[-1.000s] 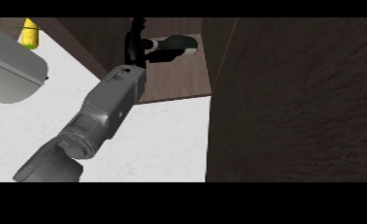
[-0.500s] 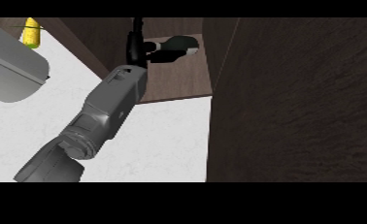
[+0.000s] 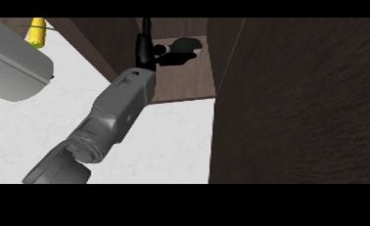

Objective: Pick up the wine, place it into the cabinet and close the cabinet

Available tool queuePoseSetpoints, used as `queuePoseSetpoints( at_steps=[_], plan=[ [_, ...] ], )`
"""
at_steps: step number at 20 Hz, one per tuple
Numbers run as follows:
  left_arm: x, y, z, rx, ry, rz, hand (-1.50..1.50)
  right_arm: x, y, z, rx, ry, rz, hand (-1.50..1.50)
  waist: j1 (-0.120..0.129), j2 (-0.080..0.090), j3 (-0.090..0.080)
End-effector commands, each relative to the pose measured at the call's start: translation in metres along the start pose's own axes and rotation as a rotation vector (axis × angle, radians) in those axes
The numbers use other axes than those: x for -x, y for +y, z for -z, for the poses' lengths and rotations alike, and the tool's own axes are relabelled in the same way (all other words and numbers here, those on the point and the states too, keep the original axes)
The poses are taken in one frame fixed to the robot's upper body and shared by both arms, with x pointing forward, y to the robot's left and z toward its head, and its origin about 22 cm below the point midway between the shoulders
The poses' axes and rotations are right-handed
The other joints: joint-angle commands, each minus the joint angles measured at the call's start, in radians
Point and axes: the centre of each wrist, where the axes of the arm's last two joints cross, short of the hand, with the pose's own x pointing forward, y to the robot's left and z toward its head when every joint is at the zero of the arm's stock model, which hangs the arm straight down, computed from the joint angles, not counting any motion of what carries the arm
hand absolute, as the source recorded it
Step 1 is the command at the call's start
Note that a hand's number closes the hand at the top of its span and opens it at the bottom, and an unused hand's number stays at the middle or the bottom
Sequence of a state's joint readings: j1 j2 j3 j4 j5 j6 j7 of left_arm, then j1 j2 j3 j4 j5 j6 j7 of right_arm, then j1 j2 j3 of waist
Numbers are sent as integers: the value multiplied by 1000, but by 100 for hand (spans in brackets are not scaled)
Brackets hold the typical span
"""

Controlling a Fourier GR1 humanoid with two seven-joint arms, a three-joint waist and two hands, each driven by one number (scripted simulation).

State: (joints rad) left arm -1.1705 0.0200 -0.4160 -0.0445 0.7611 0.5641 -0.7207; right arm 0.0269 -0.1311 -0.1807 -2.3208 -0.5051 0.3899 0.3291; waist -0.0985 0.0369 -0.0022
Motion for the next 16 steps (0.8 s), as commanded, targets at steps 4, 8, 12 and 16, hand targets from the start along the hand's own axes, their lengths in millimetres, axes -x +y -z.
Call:
queuePoseSetpoints(
  at_steps=[4,8,12,16],
  plan=[
    [-7,-15,-7,37,-51,-108,-150,-1,5,5,7,-5,-7,-150,14,-9,1],
    [-5,-19,-16,55,-103,-178,-150,5,-3,6,19,15,1,-150,31,-19,2],
    [3,-24,-38,57,-115,-219,-150,0,-10,-3,39,20,-14,-150,44,-28,2],
    [-10,-42,-65,69,-94,-231,-150,-6,-11,-5,54,37,-12,-150,59,-35,2]
  ],
)
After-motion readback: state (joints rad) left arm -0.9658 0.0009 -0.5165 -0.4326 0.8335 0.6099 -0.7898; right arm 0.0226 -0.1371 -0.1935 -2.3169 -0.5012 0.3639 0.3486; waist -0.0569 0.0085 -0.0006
